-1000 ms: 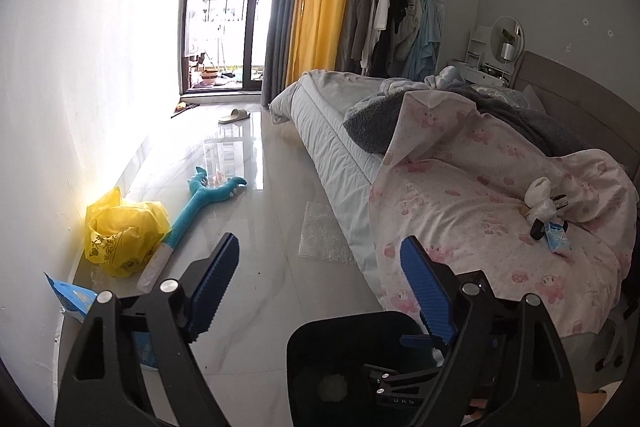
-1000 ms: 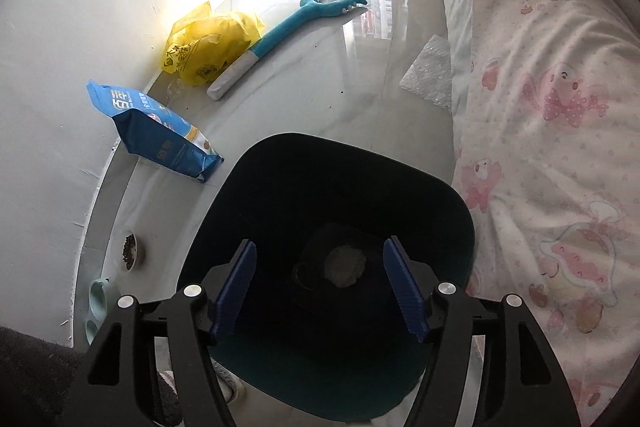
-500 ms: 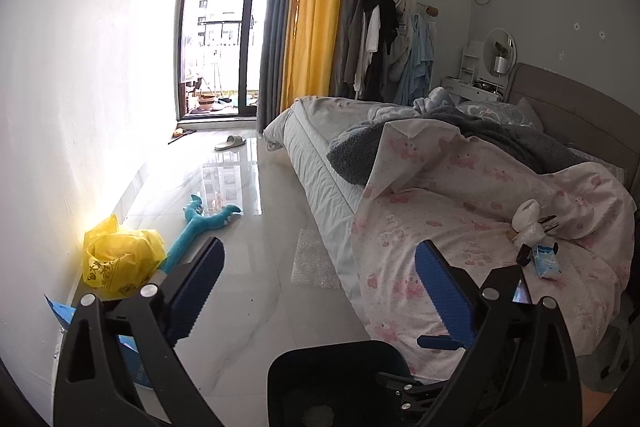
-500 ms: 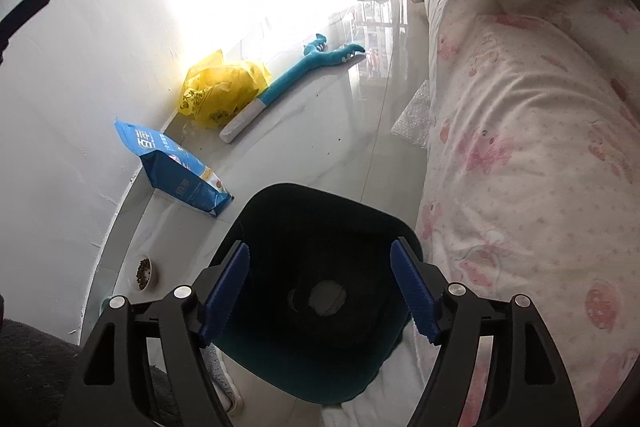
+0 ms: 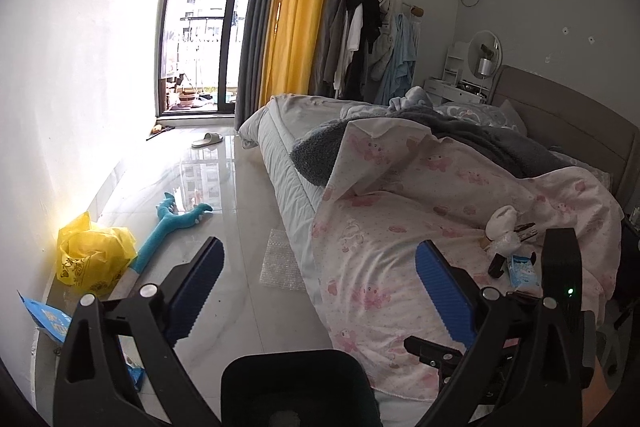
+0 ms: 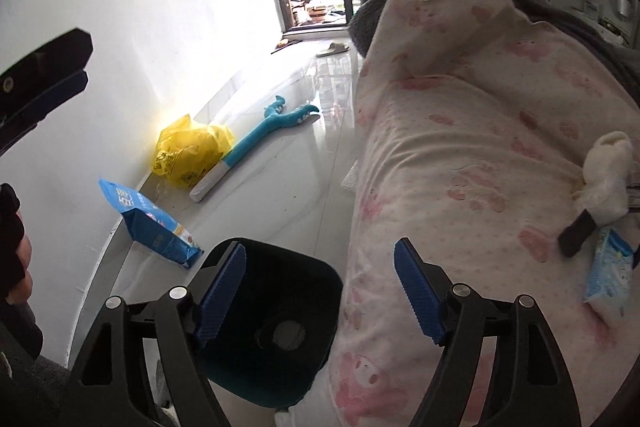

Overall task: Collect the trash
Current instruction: 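Move both tools back over the remaining items on the bed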

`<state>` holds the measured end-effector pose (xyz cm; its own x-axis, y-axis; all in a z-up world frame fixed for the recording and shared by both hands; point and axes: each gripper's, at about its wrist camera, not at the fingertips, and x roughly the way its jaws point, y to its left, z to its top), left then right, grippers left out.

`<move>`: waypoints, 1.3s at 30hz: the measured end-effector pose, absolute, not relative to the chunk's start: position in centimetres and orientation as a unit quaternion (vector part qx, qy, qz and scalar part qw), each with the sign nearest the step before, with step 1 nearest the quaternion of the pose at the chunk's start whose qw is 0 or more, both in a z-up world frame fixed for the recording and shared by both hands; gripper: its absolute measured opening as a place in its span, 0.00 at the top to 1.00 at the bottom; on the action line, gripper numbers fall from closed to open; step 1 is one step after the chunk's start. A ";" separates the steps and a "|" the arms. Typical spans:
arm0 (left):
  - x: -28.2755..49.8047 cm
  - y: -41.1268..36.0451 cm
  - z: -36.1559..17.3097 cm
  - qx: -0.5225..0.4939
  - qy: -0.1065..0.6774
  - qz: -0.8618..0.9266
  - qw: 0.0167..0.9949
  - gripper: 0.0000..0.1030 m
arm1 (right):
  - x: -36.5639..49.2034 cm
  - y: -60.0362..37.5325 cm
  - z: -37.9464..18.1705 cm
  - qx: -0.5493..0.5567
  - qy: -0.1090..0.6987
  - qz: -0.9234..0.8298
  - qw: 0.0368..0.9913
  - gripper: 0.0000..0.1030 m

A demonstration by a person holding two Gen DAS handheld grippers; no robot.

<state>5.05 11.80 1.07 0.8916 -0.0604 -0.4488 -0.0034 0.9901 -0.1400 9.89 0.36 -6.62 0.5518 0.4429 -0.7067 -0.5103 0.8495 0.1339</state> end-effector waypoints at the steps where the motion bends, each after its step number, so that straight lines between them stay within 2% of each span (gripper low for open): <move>1: 5.2 11.5 1.0 -0.071 0.233 -0.019 0.970 0.05 | 9.9 -0.2 -6.3 -0.047 0.381 0.262 0.886 0.21; 14: 6.7 7.1 0.4 -0.062 0.239 -0.048 0.968 0.05 | 11.1 -8.8 -4.9 -0.026 0.350 0.170 0.921 0.19; 39: 9.2 0.3 -1.4 -0.022 0.266 -0.111 0.957 0.05 | 13.0 -17.4 -7.6 0.020 0.388 0.033 0.921 0.18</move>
